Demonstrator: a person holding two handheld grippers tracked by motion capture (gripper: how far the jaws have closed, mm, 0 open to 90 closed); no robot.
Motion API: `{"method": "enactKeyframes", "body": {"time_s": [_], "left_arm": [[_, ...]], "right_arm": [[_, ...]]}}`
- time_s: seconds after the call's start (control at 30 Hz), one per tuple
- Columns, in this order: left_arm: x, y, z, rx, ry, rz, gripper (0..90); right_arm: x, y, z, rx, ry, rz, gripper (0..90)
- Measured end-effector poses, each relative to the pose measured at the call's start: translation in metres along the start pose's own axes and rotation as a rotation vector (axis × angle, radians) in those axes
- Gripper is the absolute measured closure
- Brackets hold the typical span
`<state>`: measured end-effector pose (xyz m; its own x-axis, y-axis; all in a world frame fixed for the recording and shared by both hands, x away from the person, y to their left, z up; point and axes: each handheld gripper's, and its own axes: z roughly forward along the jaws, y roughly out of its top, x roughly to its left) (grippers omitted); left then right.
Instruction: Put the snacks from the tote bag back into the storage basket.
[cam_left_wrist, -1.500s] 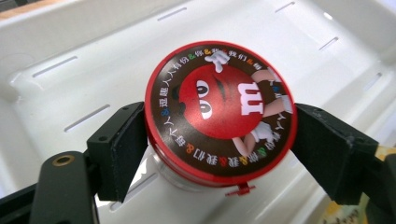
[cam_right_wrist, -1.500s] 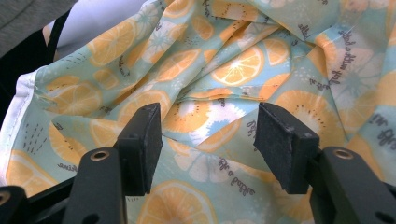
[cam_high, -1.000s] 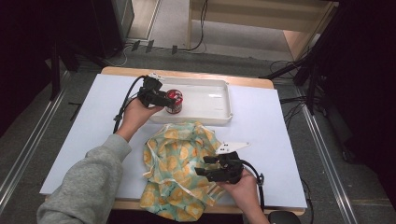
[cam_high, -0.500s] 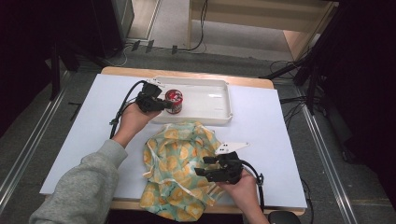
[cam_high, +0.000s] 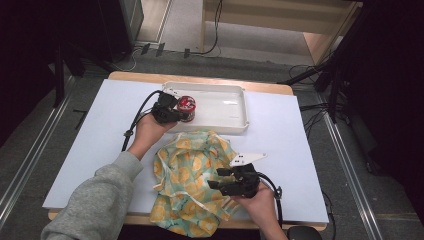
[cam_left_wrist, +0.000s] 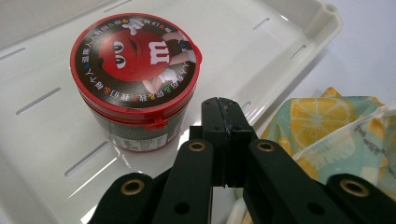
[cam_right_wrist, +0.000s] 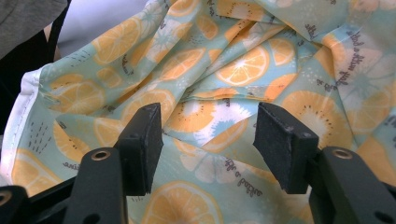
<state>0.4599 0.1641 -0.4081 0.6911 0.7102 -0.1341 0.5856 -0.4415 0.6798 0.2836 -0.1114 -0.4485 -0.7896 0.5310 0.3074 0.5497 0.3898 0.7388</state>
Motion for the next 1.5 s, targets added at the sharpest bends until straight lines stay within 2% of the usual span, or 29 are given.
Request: {"method": "enactKeyframes", "body": {"time_s": [0.43,1.5], "left_arm": [[0.008,-0.005,0.005,-0.003,0.022,-0.024,90.0],[0.016,-0.007,0.001,-0.005,0.05,-0.034,90.0]], "right_arm": [[0.0,0.0,0.0,-0.002,-0.001,0.002,42.8],[0.0,0.0,0.0,0.001,-0.001,0.002,43.0]]}}
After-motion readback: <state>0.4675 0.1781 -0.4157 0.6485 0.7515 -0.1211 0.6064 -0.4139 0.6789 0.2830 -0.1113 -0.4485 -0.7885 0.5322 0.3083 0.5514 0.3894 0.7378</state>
